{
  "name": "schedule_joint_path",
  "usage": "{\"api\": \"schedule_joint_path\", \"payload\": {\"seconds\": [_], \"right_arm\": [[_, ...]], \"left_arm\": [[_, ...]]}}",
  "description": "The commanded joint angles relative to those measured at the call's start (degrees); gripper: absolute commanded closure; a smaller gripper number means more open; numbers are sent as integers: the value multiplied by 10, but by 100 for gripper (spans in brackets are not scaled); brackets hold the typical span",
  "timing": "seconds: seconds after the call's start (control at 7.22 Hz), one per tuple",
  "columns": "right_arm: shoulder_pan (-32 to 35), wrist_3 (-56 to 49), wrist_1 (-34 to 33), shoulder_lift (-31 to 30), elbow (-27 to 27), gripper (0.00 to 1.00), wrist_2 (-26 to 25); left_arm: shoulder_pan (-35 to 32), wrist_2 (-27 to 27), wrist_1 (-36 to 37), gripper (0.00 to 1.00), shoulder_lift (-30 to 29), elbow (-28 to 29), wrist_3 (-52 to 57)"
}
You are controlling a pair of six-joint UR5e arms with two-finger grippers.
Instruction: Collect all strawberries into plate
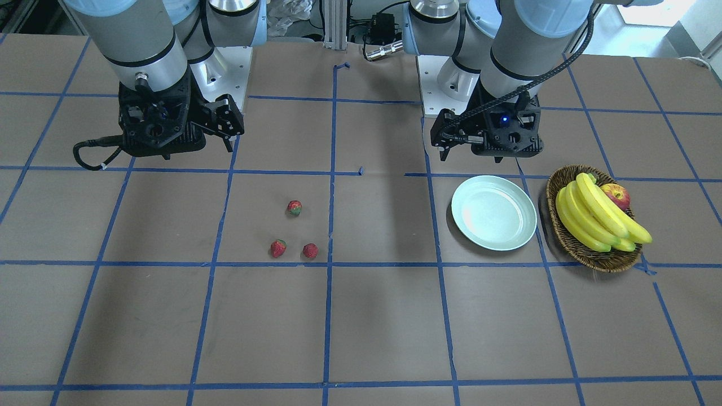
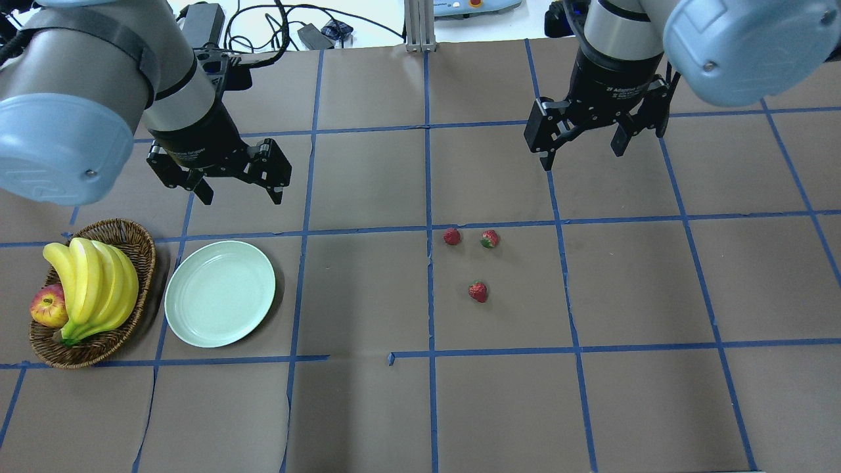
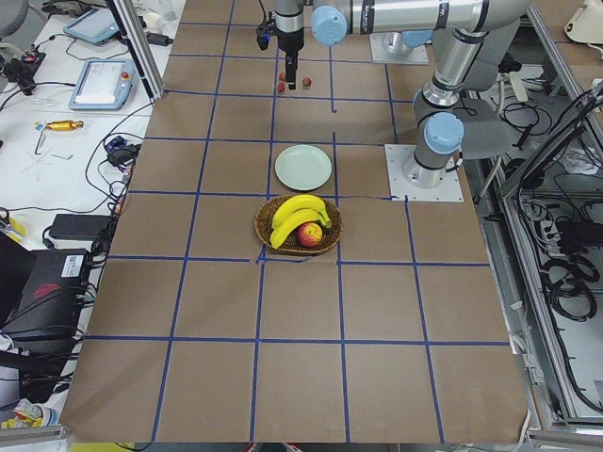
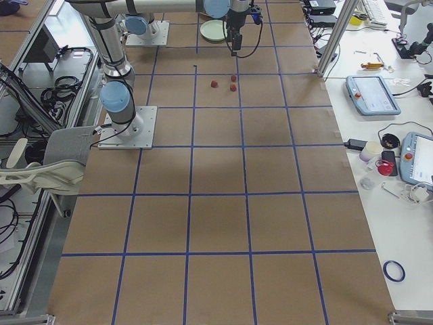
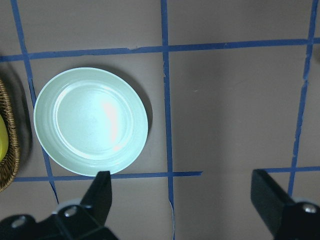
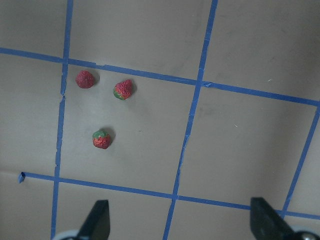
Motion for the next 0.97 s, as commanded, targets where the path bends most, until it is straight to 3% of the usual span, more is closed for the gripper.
{"api": "schedule_joint_path", "payload": {"seconds": [0.0,0.83], "right_arm": [[0,0,-3,1,0,0,1],[-3,-1,-3,6,1,0,-6]], "left_arm": [[0,-1,-1,0,1,1,0],[-4,-2,0,0,-5,0,52]]}}
